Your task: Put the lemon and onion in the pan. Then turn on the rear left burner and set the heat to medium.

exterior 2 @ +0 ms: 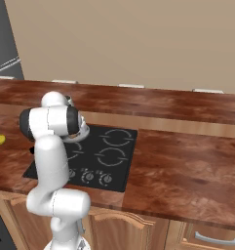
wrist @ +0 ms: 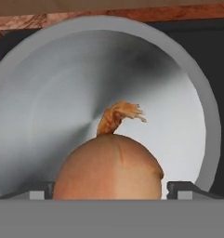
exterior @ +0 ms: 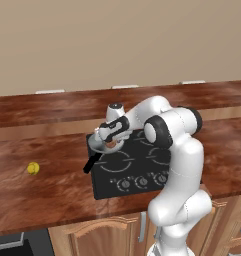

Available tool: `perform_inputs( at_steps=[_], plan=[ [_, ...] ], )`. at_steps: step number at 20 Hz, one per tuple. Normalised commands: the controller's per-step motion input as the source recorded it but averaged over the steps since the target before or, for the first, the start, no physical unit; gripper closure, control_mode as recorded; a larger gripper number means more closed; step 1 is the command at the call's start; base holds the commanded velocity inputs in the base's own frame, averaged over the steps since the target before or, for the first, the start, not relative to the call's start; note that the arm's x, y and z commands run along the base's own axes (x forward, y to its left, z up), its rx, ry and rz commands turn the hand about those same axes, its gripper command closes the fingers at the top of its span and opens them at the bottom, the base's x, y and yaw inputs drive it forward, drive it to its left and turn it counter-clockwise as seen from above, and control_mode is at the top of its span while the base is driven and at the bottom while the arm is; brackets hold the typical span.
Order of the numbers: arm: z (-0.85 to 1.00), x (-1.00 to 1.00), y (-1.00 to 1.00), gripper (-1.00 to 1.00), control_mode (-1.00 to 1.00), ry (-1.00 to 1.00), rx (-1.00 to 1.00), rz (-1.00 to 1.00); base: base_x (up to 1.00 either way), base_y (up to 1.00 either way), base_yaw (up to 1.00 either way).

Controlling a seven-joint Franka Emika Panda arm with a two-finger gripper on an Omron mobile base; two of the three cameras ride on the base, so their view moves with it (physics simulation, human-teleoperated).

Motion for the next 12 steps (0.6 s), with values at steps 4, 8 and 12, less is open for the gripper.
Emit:
perform_inputs(
  at_steps=[4, 8, 12],
  plan=[
    [0.07, 0.06, 0.05, -1.0, -1.0, 0.01, -0.03, 0.0, 0.0, 0.0, 0.0],
    [0.17, 0.03, 0.05, -1.0, -1.0, 0.01, -0.03, 0.0, 0.0, 0.0, 0.0],
    [0.49, -0.11, 0.0, -1.0, -1.0, 0.0, 0.0, 0.0, 0.0, 0.0, 0.0]
  ],
)
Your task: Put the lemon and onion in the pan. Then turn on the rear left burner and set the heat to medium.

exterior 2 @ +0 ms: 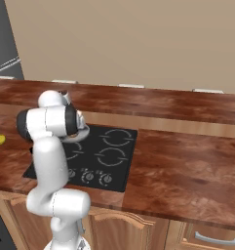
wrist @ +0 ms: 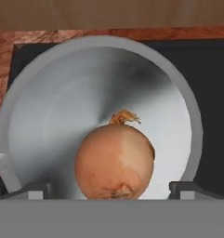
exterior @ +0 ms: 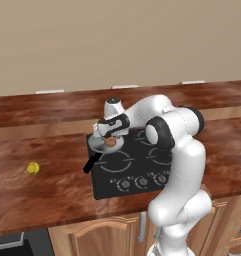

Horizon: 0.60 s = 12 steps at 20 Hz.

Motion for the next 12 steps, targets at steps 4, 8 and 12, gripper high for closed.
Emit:
perform_inputs(
  at_steps=[4, 8, 12],
  plan=[
    [0.44, -0.36, 0.0, -1.0, -1.0, 0.0, 0.02, 0.0, 0.0, 0.0, 0.0],
    [0.21, -0.83, -0.01, -1.0, -1.0, -0.02, 0.06, 0.0, 0.0, 0.0, 0.0],
    [0.14, -0.93, -0.03, -1.0, -1.0, -0.03, 0.09, 0.0, 0.0, 0.0, 0.0]
  ],
)
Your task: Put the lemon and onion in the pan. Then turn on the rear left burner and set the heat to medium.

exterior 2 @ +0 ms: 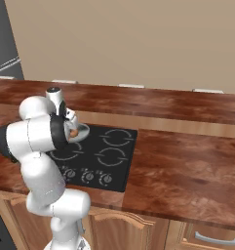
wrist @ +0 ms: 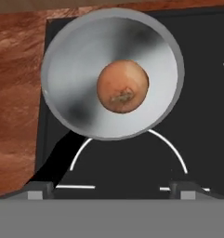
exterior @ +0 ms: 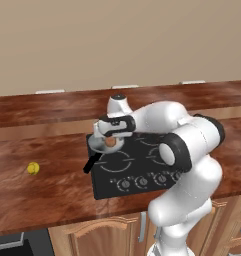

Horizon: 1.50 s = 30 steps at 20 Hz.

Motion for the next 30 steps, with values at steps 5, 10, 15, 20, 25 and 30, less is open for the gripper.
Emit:
perform_inputs(
  at_steps=[5, 10, 15, 20, 25, 30],
  plan=[
    [0.16, -0.83, 0.0, -1.0, -1.0, 0.0, 0.06, 0.0, 0.0, 0.0, 0.0],
    [0.4, -0.3, 0.12, -1.0, -1.0, 0.0, 0.01, 0.0, 0.0, 0.0, 0.0],
    [0.37, -0.08, 0.44, -1.0, -1.0, 0.0, 0.0, 0.0, 0.0, 0.0, 0.0],
    [0.09, -0.13, 0.56, -1.0, -1.0, 0.0, 0.0, 0.0, 0.0, 0.0, 0.0],
    [0.0, -0.19, 0.62, -1.0, -1.0, -0.07, 0.0, 0.0, 0.0, 0.0, 0.0],
    [0.0, -0.25, 0.6, -1.0, -1.0, -0.11, 0.0, 0.0, 0.0, 0.0, 0.0]
  ],
)
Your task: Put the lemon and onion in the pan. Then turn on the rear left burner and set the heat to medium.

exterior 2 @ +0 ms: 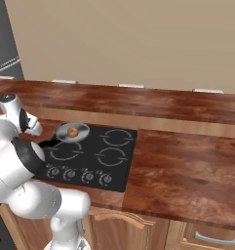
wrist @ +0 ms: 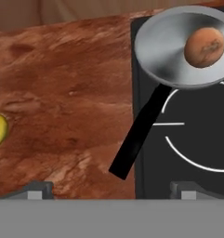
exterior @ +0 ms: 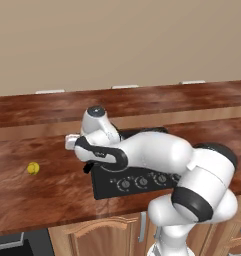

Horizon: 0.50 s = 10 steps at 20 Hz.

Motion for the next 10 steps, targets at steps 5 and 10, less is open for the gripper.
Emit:
perform_inputs(
  at_steps=[5, 10],
  plan=[
    [0.01, -0.34, 0.42, -1.0, -1.0, -0.03, 0.0, 0.0, 0.0, 0.0, 0.0],
    [0.0, -0.37, 0.46, -1.0, -1.0, -0.04, 0.02, 0.0, 0.0, 0.0, 0.0]
  ],
)
